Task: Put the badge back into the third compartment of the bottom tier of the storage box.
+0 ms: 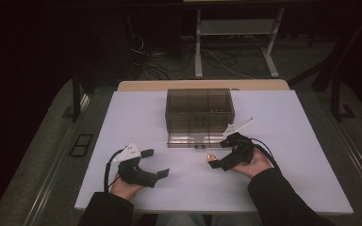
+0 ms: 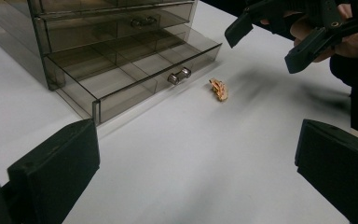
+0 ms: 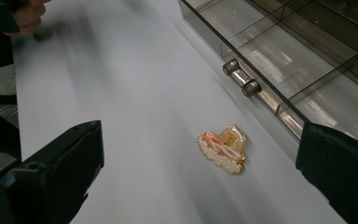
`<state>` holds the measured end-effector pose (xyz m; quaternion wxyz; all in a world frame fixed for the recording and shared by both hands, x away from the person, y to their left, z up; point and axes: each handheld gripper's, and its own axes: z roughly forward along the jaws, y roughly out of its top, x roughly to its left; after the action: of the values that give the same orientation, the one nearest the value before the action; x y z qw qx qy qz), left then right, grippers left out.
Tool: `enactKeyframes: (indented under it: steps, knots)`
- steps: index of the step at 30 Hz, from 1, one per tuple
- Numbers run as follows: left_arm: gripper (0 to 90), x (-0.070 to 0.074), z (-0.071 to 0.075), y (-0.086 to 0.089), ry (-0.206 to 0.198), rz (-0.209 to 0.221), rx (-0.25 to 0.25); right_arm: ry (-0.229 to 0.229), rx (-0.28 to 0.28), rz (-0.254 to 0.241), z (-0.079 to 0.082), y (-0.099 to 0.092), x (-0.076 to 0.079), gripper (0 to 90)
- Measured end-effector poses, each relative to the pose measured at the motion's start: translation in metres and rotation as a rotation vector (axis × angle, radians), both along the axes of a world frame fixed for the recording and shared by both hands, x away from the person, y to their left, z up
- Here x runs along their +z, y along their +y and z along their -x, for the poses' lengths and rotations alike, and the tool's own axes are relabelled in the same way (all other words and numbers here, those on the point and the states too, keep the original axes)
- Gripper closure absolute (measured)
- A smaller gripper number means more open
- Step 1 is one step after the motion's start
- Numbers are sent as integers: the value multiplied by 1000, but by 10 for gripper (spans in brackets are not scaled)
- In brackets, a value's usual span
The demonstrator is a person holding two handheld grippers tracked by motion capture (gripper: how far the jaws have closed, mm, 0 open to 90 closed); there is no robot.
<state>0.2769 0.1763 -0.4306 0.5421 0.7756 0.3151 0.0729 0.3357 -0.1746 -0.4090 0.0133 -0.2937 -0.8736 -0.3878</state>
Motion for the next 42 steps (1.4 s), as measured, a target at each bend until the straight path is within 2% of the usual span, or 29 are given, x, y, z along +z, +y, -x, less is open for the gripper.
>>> enactKeyframes:
  steps: [31, 32, 35, 42]
  knots:
    - [0, -1, 0, -2, 4, -10, -11, 30, 34, 49, -10, 18, -26, 3]
    - [0, -1, 0, -2, 4, -10, -12, 28, 39, 63, -11, 18, -28, 48]
    - [0, -1, 0, -2, 4, -10, -13, 36, 55, 46, -11, 17, -28, 132]
    - [0, -1, 0, -2, 3, -14, -14, 25, 40, 45, -16, 15, -31, 138]
